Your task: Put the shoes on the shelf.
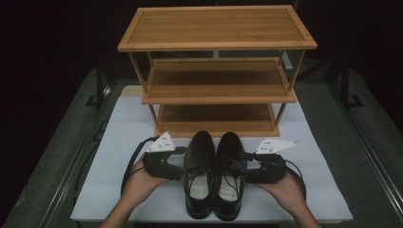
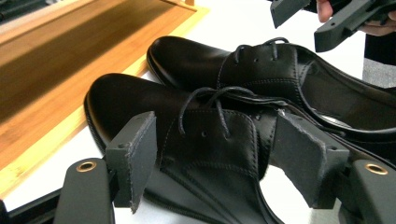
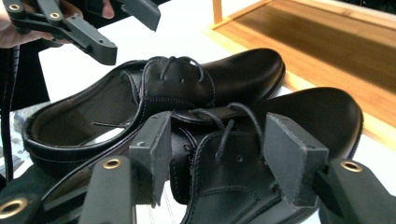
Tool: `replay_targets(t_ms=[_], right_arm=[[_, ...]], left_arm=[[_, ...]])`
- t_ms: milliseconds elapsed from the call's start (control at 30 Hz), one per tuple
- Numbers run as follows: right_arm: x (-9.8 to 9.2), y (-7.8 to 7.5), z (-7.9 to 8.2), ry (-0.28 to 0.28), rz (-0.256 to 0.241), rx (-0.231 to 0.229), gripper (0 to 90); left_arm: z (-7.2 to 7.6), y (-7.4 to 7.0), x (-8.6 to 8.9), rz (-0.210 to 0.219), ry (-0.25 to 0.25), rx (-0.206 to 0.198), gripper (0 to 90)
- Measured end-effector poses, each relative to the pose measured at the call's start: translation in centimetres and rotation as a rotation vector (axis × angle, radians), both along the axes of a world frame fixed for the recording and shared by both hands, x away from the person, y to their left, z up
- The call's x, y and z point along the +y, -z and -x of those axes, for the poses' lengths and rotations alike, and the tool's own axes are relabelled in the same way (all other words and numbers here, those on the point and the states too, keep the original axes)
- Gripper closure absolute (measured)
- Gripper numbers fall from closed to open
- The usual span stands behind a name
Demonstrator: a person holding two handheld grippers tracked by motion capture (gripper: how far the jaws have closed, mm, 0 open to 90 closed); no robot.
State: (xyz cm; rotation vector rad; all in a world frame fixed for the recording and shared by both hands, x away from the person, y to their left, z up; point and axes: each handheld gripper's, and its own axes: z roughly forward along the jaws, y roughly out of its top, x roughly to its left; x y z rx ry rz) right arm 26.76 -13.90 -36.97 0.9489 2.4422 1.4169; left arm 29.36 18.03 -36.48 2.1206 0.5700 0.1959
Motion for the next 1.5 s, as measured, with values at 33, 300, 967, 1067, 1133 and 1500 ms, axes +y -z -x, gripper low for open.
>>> replay_targets(t_ms=[33, 300, 967, 1067, 1133, 1500], right_arm=[[0.1, 0.1, 0.0, 0.001, 0.005, 0.002, 41.8], [0.0, 1.4, -0.5, 0.024, 0.032, 0.03, 45.7], [0.3, 2.1, 0.1, -0.031, 0.005, 0.036, 86.0], [0.2, 2.0, 0.1, -0.029, 0.005, 0.027, 86.4], [0.2, 2.0, 0.3, -0.022, 0.001, 0.018, 86.5], [-0.9, 1.4, 0.2, 0.037, -0.002, -0.022, 86.7]], left_arm=[[-0.1, 0.2, -0.2, 0.0, 0.001, 0.008, 30.5], [-0.4, 1.3, -0.5, -0.025, 0.011, 0.025, 31.8], [0.9, 1.2, -0.8, -0.055, 0.057, 0.004, 85.6], [1.0, 1.3, -0.8, -0.043, 0.041, 0.0, 86.9], [1.1, 1.3, -0.6, -0.028, 0.029, 0.002, 86.9], [0.9, 0.5, 0.8, -0.01, -0.056, -0.029, 87.7]])
